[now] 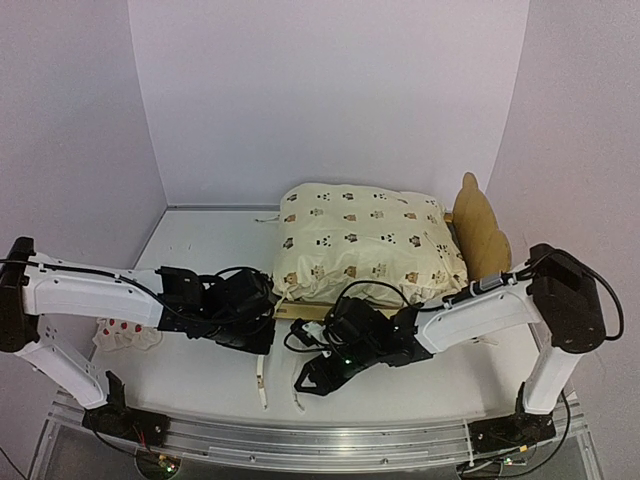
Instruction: Set up the pet bed
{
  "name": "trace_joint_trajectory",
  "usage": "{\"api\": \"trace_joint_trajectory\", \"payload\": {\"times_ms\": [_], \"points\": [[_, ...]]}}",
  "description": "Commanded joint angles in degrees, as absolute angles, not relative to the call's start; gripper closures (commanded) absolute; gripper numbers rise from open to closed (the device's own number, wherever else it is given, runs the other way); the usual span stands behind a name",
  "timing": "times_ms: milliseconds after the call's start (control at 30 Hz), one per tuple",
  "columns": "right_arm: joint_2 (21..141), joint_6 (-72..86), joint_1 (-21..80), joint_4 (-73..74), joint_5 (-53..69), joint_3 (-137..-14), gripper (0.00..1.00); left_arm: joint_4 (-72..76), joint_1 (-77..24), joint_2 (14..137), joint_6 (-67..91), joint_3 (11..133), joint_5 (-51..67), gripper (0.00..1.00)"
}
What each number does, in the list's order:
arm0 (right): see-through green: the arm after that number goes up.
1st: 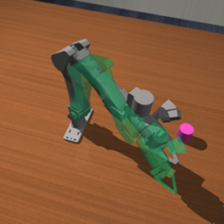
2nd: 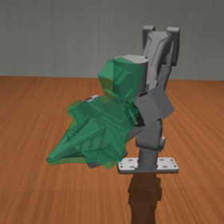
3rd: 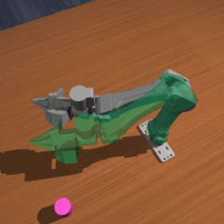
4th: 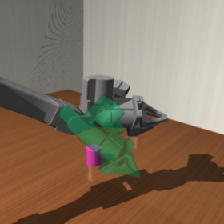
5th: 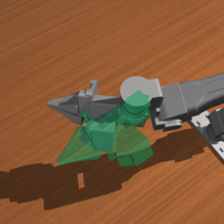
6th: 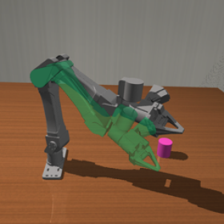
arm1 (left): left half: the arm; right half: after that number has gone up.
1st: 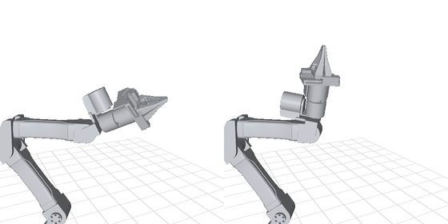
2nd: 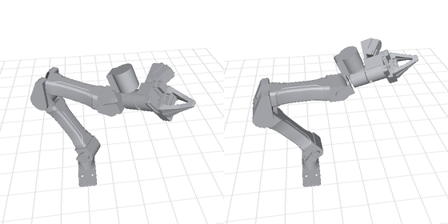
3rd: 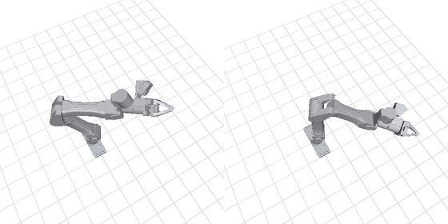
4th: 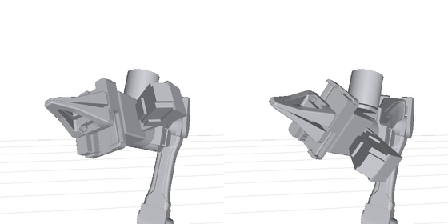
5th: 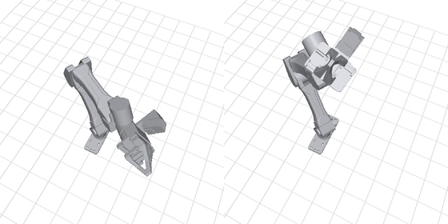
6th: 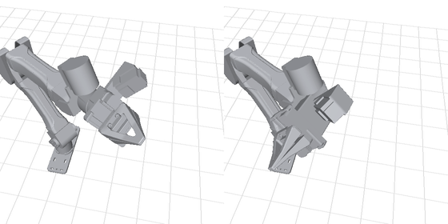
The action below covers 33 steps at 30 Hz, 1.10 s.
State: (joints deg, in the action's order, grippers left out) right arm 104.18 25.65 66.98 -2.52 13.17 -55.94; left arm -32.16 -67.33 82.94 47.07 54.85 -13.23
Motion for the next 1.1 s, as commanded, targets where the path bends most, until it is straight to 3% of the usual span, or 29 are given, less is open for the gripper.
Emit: {"api": "trace_joint_trajectory", "payload": {"times_ms": [0, 233, 733, 800, 1000, 1067], "points": [[107.7, 26.7, 68.1, -4.1, 14.7, -59.8, 0.51, -28.6, -66.9, 80.0, 50.1, 51.7, -13.0, 0.91], [111.2, 26.6, 69.7, -2.9, 9.2, -62.3, 0.51, -27.6, -66.4, 78.4, 50.4, 48.8, -13.3, 0.91], [117.5, 21.2, 78.6, 13.8, -20.3, -71.5, 0.56, -24.6, -66.3, 78.7, 48.9, 48.2, -12.8, 0.91], [118.2, 21.3, 79.2, 15.2, -22.9, -71.8, 0.61, -24.6, -66.3, 78.6, 48.9, 48.1, -12.8, 0.91], [118.4, 22.2, 79.8, 16.2, -25.2, -71.4, 0.93, -24.4, -66.3, 78.4, 48.9, 48.2, -13.0, 0.92], [117.5, 22.2, 79.8, 16.2, -25.1, -70.8, 1.00, -23.7, -66.3, 78.4, 48.8, 48.2, -12.9, 0.92]]}}
